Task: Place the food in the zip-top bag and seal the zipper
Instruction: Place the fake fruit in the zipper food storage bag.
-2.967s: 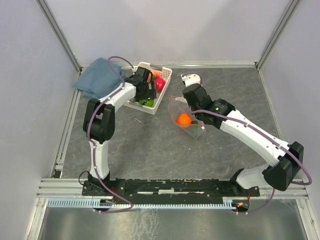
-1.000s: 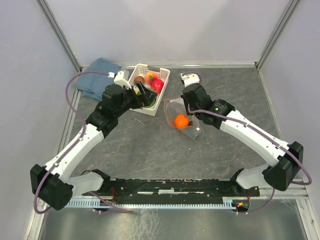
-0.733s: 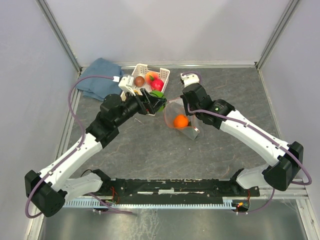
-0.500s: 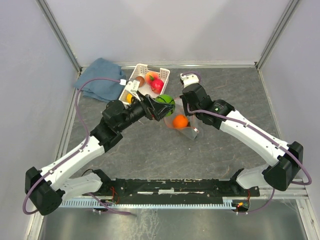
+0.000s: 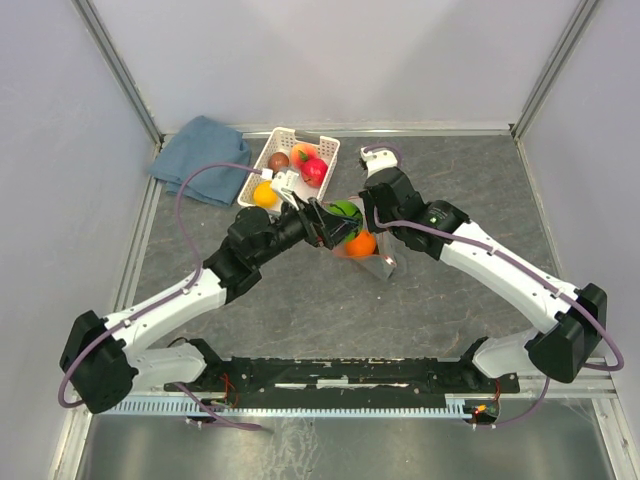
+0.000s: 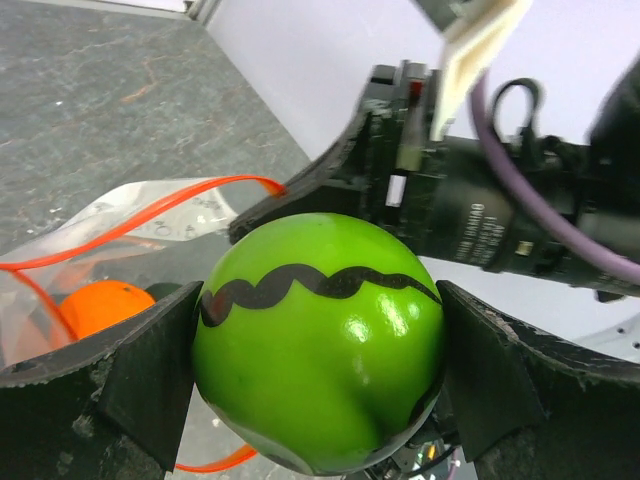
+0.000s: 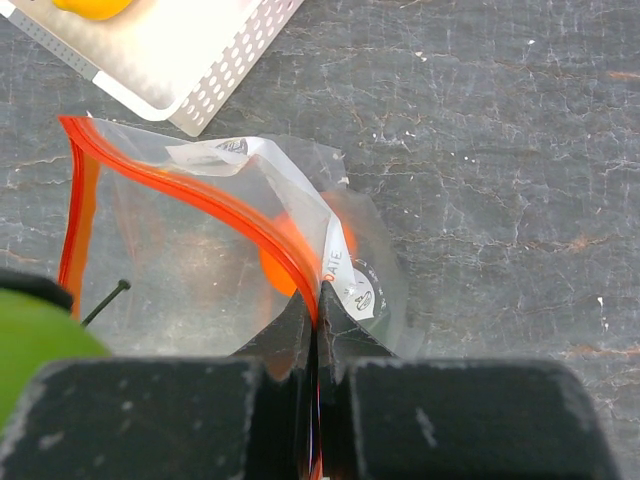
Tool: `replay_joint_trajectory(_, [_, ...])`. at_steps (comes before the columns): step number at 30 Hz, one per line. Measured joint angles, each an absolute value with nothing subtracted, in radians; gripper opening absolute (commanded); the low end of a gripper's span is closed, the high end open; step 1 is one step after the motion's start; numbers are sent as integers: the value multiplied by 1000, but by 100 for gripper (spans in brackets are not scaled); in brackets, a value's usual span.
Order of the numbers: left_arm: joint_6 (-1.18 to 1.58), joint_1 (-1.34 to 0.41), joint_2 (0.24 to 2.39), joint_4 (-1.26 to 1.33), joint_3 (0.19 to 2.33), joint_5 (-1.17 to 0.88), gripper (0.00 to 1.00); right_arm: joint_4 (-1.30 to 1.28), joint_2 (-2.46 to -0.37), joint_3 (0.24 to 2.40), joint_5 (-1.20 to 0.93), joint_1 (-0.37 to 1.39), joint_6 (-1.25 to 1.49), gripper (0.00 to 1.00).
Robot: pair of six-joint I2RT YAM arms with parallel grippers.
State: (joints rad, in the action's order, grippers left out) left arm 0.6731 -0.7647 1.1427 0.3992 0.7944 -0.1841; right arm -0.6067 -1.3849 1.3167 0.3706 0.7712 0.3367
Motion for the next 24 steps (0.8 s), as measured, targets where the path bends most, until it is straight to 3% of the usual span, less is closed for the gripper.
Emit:
replay_joint_trajectory(4, [673,-765,1168,397,780,-141,58,-605,-1379,1315,361,771,337,4])
replay_joint_trajectory(12, [671,-765,1254,373,781,-59,68,-600,-1372,1313,345,771,337,5])
replay_joint_trajectory(24, [653,-765,1305,262,835,19,93,-599,-1371,1310,335,771,337,6])
